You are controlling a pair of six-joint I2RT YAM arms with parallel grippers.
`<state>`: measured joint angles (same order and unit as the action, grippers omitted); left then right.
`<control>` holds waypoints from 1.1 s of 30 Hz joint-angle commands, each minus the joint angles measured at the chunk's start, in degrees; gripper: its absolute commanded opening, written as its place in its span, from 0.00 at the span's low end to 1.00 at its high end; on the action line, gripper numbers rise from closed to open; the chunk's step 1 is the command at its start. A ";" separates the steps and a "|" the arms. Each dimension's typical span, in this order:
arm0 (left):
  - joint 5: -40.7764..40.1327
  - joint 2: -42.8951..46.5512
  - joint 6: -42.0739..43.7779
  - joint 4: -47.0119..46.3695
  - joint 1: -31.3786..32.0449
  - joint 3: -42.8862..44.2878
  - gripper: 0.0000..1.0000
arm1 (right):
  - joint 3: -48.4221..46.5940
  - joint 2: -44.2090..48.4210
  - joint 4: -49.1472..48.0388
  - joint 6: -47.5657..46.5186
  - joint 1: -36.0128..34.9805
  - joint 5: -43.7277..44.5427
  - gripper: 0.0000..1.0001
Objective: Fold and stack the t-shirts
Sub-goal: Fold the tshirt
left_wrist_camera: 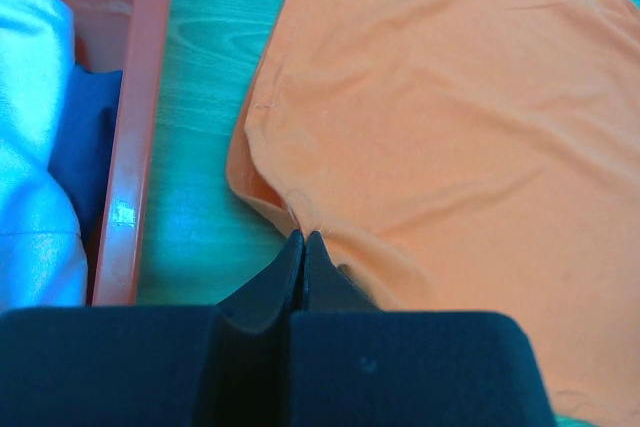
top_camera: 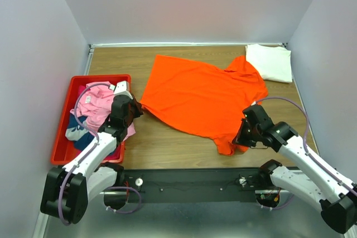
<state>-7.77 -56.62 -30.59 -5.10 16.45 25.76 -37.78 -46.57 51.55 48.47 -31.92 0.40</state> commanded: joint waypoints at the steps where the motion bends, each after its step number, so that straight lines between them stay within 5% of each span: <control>1: 0.03 -1.82 1.32 -1.84 -0.28 1.84 0.00 | 0.34 -2.21 -4.18 -1.88 -0.33 1.79 0.14; 2: 0.21 -2.09 1.67 -2.01 -0.28 1.93 0.00 | -0.01 -2.47 -4.09 -2.06 -0.33 2.75 0.43; 6: 0.47 -3.06 2.28 -3.33 -0.28 1.49 0.00 | -4.13 -3.26 -3.74 -1.54 -0.33 10.30 0.82; 9: 1.09 -3.41 2.64 -4.47 -0.28 1.05 0.00 | -7.12 -7.21 -3.91 -1.19 -0.25 18.03 1.00; 15: 4.43 -5.08 3.25 -7.90 -0.28 0.08 0.00 | -11.09 -16.44 -8.82 -2.50 4.40 29.57 1.00; 23: 9.16 -6.92 3.78 -11.42 -0.36 -1.15 0.00 | -6.08 -20.39 -21.48 -8.65 26.19 16.22 1.00; 33: 9.35 -8.50 4.48 -13.18 -0.19 -1.76 0.00 | -1.16 -26.82 -27.12 -7.69 30.87 9.26 1.00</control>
<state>0.60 -64.18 -27.29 -16.12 16.45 24.86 -40.80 -71.90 27.42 40.73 -1.67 12.93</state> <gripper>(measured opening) 0.008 0.997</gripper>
